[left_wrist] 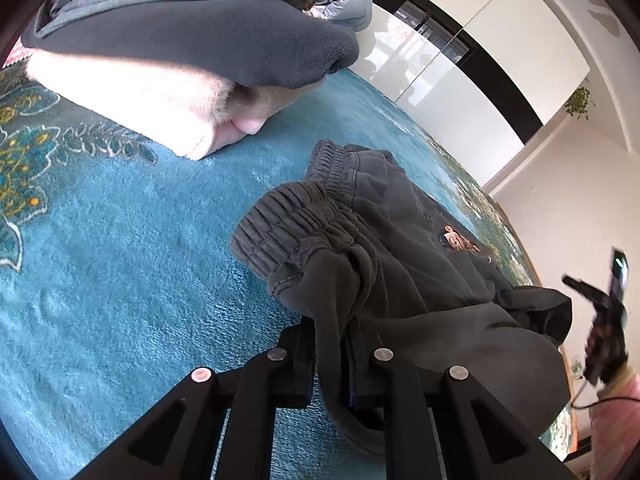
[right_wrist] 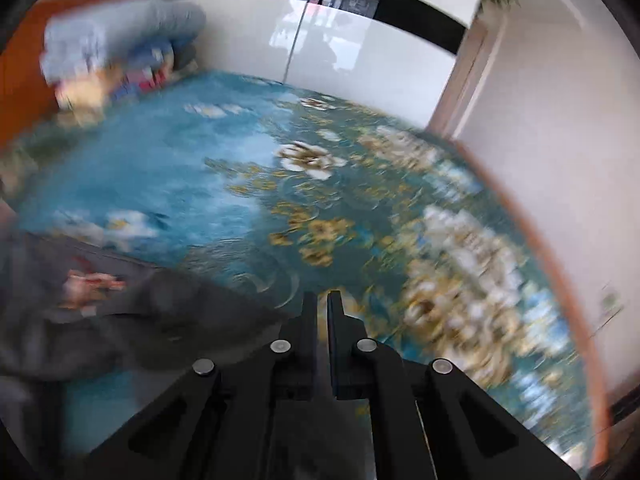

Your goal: Fold clothes

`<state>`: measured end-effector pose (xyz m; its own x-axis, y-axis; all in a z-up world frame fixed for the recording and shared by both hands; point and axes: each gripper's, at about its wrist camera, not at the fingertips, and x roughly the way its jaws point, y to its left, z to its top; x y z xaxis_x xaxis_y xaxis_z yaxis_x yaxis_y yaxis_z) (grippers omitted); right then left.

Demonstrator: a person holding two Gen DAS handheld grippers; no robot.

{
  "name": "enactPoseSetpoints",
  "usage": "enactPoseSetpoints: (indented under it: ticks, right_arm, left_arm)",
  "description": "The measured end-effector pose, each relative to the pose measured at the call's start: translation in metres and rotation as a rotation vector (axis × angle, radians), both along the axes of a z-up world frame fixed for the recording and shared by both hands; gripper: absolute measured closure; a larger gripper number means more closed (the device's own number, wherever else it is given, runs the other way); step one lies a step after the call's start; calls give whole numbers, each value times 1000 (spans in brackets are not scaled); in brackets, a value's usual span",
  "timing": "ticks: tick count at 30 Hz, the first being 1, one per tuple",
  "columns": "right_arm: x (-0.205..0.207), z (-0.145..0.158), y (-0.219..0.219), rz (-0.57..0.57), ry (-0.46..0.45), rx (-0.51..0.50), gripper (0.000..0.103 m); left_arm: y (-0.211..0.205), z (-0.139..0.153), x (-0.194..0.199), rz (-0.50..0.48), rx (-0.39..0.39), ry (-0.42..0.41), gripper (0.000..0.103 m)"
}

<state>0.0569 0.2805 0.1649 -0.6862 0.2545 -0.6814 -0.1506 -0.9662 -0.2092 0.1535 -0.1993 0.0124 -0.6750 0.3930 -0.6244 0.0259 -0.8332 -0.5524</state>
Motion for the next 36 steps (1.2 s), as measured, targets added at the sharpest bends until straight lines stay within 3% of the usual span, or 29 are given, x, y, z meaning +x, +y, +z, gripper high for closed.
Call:
enactPoseSetpoints:
  ticks: [1,2,4,5,10,12,13,14,16,17,20,25,26,29,32,34,36]
  right_arm:
    - [15,5,8,6,8,-51,86]
    - [29,10,15,15,15,-102,64]
    - [57,15,23,58,17,-156,34]
    - [67,17,23,79,10,-155,33]
    - [75,-13,6,92,-111,-16,33]
    - [71,-31,4,64,-148,-25,36]
    - [67,-37,5,42,-173,-26,54]
    - [62,-43,5,18,-199,-23,78]
    - [49,-49,9,-33,-245,21,95]
    - [43,-50,12,-46,-255,47,95]
    - [27,-23,16,-90,-185,245,96]
    - [15,27,10,-154,109,566,96]
    - [12,23,12,-167,119,563,96]
    - [-1,-18,32,-201,14,464,96]
    - [-4,-71,57,-225,-156,378,96]
    - [8,-83,73,-245,-191,298,96]
    - [20,-76,82,-251,-195,224,92]
  left_arm:
    - [0,0,0,-1,-2,3,89]
    - [1,1,0,-1,-6,5,88]
    - [2,1,1,1,-10,8,88]
    - [3,1,1,3,-9,7,89]
    - [4,2,2,15,-21,-4,88]
    - [2,3,3,16,-11,-13,88]
    - [1,2,3,16,-2,-17,88]
    - [-1,2,3,16,7,-20,88]
    - [-2,2,3,16,17,-23,88]
    - [-2,2,2,15,16,-21,88]
    - [1,2,1,12,4,-12,88]
    - [1,0,-3,9,3,-15,88]
    - [1,-1,-3,7,1,-15,88]
    - [-1,-2,-5,-1,9,-25,87]
    - [-4,-2,-7,-7,26,-38,87]
    - [-5,-3,-7,-8,29,-41,87]
    - [-2,-3,-7,-3,25,-43,86]
